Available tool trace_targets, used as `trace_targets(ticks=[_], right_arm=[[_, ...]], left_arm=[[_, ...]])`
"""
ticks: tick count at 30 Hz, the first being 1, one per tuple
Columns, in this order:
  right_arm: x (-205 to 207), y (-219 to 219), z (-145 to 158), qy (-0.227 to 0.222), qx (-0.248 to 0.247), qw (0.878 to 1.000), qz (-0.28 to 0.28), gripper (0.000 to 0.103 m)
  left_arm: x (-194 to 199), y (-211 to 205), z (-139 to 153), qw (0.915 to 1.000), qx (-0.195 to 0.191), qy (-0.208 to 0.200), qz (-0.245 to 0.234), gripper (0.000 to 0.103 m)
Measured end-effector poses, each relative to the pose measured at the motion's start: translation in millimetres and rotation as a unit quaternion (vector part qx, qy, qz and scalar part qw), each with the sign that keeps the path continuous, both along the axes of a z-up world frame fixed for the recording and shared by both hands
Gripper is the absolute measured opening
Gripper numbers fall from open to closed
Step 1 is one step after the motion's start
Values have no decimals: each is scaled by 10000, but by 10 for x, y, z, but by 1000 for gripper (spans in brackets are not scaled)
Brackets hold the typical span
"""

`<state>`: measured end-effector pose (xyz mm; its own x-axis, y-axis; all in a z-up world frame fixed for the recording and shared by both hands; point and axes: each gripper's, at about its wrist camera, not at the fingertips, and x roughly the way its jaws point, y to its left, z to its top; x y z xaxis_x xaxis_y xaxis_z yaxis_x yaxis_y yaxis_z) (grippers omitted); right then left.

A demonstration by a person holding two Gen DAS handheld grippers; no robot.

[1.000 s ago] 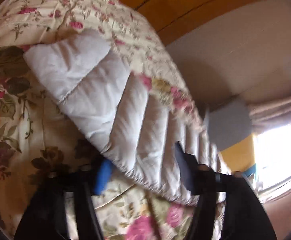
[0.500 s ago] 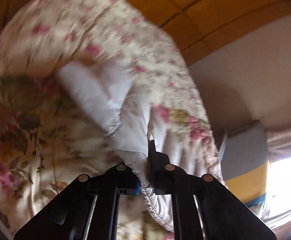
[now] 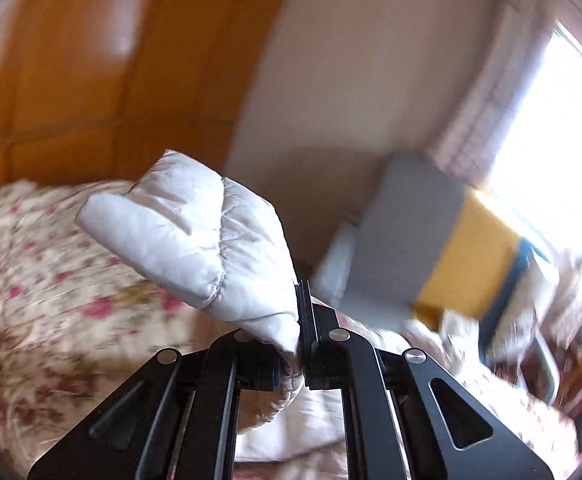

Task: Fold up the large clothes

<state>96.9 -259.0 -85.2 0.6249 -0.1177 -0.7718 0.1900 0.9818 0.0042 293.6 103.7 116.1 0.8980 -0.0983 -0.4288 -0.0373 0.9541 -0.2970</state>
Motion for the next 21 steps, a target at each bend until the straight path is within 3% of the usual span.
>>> trace_targets(ticks=[5,8,14,18,21], right_arm=[[2,3,0,-9,11,10000,-3,101],[4,2,0,-19,45,10000,-2,101],[9,6,-2,-29,56,10000,-3,101],[10,7,-1,-29,55,10000,-4,101],[9,6,-7,-30,56,10000,-9,101]], left_arm=[[66,-1070,-191,9913,1035,6,-813,6],[50,-1570,-368,9826,1422,14,-1195,6],[39,-2273,-804,9657,1853,367,-1783,6],[35,-2544,-1020,9585,1863,611,-2069,6],[52,-2697,-1185,9495,2079,768,-2221,6]])
